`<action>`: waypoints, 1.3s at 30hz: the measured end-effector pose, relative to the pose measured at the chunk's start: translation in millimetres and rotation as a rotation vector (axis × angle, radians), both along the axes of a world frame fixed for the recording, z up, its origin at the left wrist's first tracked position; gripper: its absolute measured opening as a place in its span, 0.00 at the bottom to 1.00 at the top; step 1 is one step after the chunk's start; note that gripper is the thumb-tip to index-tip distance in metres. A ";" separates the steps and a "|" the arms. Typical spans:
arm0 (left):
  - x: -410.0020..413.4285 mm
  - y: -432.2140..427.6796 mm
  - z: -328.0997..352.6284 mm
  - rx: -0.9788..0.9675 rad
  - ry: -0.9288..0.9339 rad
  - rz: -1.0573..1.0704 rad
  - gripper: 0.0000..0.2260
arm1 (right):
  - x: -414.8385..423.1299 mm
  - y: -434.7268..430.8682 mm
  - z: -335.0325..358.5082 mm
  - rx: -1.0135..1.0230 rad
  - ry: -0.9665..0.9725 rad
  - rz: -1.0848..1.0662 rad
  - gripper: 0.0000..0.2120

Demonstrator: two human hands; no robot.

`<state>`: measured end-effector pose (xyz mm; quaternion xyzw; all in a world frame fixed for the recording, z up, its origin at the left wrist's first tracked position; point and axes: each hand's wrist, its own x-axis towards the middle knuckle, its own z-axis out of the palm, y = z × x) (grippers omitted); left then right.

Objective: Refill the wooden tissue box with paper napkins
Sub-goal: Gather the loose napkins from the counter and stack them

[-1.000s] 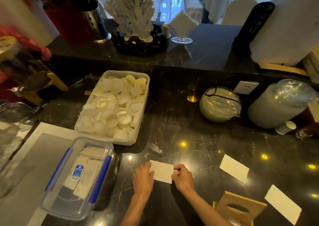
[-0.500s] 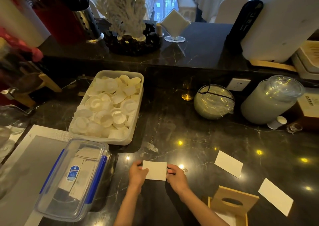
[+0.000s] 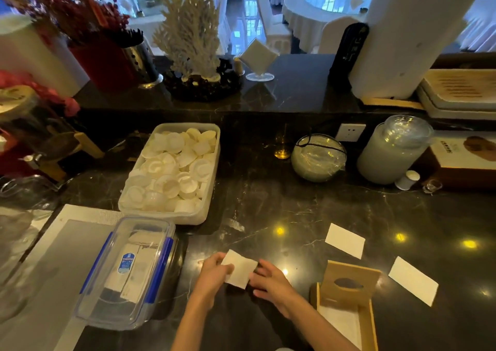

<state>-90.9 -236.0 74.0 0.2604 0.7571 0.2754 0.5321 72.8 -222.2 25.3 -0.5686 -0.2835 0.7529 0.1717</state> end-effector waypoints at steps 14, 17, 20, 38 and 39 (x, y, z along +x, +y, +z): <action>98.9 84.7 149.2 0.517 0.031 -0.446 0.09 | 119.7 40.6 137.4 0.564 -0.073 -0.418 0.12; 145.2 115.6 150.2 0.559 -0.007 -0.532 0.11 | 165.2 62.0 152.3 0.628 -0.185 -0.449 0.10; 183.3 146.4 118.2 0.470 -0.065 -0.592 0.13 | 202.7 82.5 131.1 0.553 -0.291 -0.487 0.08; 261.8 179.6 -55.9 -0.037 0.146 -0.658 0.19 | 220.3 92.9 -34.5 0.241 -0.729 -0.383 0.15; 263.5 180.7 -58.9 -0.047 0.110 -0.623 0.18 | 219.4 92.0 -36.3 0.235 -0.730 -0.403 0.16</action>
